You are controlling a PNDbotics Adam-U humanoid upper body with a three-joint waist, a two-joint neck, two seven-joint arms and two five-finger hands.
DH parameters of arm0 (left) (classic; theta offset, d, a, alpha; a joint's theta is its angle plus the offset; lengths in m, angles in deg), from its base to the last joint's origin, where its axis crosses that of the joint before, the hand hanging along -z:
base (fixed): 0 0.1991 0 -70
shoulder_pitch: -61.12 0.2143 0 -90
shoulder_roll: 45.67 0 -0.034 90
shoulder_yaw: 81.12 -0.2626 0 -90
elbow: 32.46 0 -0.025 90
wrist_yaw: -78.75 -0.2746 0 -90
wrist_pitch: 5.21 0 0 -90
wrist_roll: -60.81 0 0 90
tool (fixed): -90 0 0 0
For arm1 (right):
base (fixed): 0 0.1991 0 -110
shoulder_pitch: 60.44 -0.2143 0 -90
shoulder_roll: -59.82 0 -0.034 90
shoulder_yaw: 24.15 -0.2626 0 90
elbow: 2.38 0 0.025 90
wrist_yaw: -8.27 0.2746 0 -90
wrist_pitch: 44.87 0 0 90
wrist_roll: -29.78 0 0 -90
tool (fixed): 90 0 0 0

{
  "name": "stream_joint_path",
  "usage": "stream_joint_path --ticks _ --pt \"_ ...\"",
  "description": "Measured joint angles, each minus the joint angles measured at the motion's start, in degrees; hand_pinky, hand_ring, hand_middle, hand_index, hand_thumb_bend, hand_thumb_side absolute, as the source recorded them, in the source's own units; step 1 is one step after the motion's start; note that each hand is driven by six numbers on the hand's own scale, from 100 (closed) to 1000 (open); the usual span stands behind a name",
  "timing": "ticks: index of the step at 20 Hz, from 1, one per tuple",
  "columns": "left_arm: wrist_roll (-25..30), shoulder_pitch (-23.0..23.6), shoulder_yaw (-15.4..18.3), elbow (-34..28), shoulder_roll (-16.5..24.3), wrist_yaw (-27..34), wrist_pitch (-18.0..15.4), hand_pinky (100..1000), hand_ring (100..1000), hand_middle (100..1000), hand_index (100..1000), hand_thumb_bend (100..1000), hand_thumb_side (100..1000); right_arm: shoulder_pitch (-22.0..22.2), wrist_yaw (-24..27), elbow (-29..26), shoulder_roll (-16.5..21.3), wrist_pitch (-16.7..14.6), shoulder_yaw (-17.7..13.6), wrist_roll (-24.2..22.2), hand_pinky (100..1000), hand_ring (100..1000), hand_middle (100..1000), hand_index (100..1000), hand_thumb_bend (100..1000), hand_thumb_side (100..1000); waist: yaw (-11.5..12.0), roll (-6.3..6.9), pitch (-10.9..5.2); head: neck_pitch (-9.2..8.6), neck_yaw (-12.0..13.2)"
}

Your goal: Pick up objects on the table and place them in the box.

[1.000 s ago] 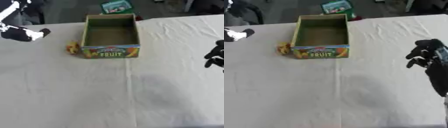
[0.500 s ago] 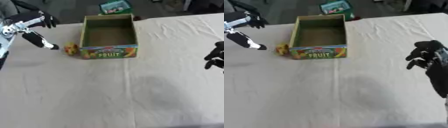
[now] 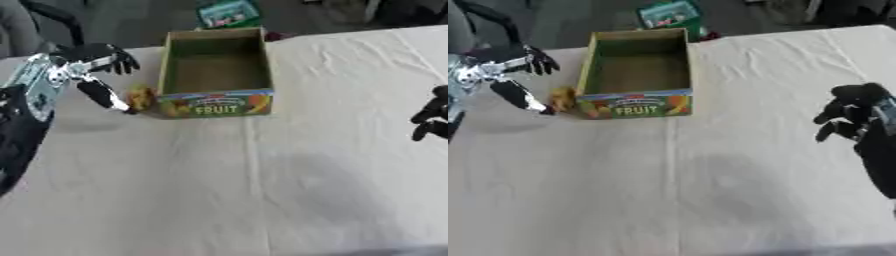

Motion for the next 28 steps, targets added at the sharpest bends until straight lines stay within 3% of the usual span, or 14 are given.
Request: stream_joint_path --ticks 10,22,28 --pt "-7.6 0.0 1.8 4.2 -2.4 -2.2 3.2 625 621 613 803 535 313 -0.1 -0.2 0.0 0.0 0.2 0.0 -0.2 417 557 520 694 100 658 -0.7 0.00 0.50 -0.03 0.5" --pt "-11.7 0.0 2.6 7.0 -3.6 -4.6 5.6 575 573 571 738 470 300 -0.1 -0.2 0.0 -0.1 0.1 0.1 -0.5 417 557 520 695 100 659 -1.1 -0.05 0.87 -0.51 1.1" --pt "-13.5 0.0 3.1 7.7 -3.9 -5.8 6.1 430 451 443 600 383 261 -0.2 -0.3 0.0 -0.3 0.1 0.1 -0.6 417 557 520 695 100 659 -1.2 -0.17 0.98 -0.54 1.1"
